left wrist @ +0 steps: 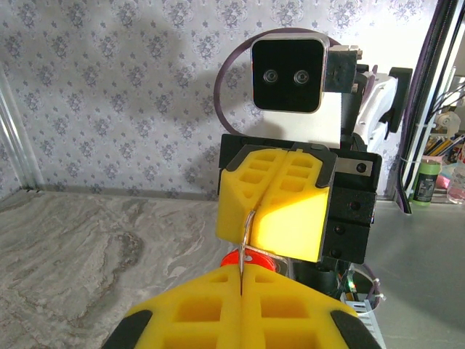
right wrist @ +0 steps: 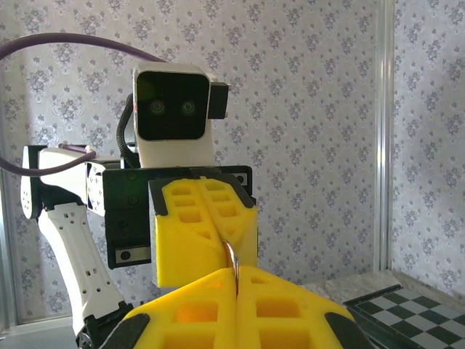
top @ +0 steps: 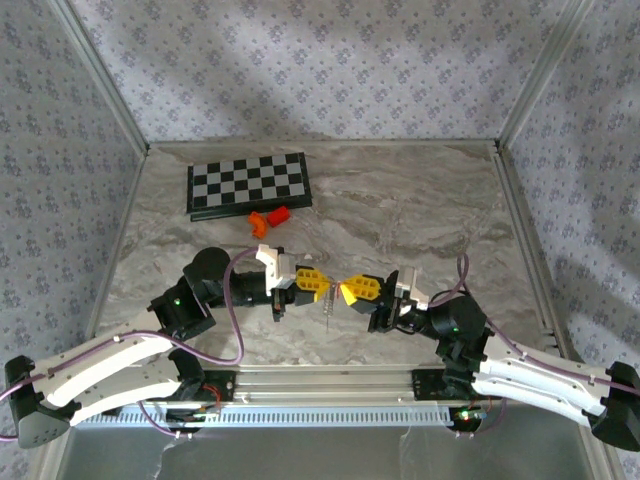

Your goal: Put the keys on the keyring

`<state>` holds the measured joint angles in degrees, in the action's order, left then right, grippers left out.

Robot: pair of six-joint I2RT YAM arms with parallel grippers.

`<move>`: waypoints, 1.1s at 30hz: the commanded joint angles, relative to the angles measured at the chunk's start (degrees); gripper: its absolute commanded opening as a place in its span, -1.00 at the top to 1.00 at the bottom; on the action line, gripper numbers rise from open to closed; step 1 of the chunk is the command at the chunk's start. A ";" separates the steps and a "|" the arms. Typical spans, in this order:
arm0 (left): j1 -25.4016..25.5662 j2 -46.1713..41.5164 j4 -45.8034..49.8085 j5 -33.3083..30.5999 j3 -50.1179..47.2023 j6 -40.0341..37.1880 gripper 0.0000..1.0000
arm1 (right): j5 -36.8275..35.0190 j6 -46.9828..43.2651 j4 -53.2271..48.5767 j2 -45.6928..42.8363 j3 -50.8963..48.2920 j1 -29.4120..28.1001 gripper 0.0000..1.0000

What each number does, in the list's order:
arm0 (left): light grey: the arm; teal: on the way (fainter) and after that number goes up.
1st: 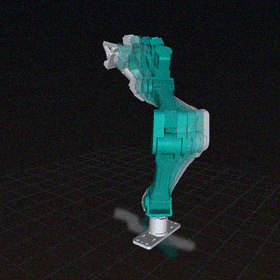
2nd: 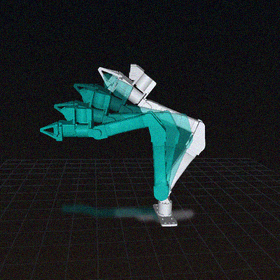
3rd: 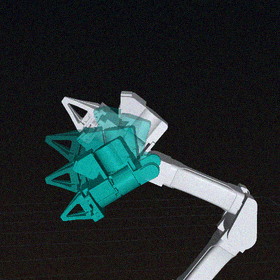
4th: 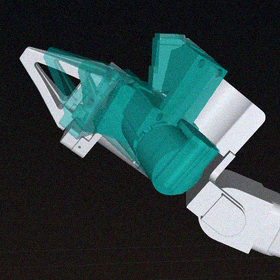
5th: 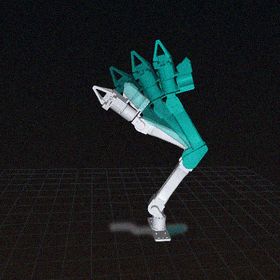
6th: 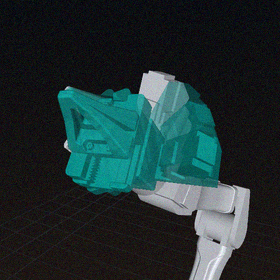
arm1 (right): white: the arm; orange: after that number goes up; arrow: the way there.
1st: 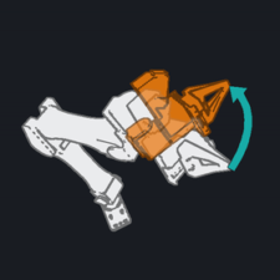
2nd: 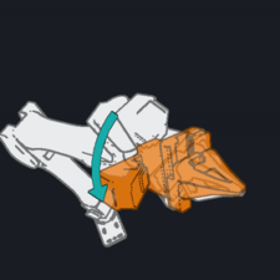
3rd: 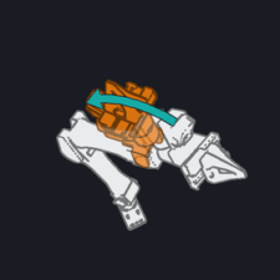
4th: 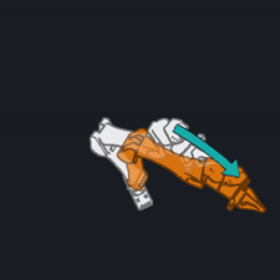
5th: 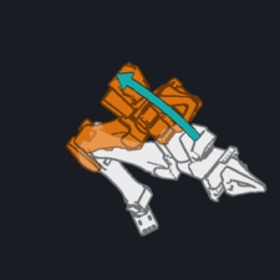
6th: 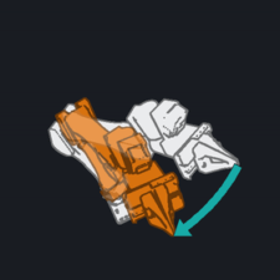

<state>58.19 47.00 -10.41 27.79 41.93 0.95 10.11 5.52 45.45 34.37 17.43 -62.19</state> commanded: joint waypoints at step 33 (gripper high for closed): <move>0.43 0.28 -3.07 0.77 0.60 -0.11 1.00 | -0.62 -0.68 0.60 -1.03 -0.47 -0.47 1.00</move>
<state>58.26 47.42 -10.50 27.81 41.85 0.97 9.85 5.52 44.99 33.54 16.95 -62.19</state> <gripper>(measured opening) 0.043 0.052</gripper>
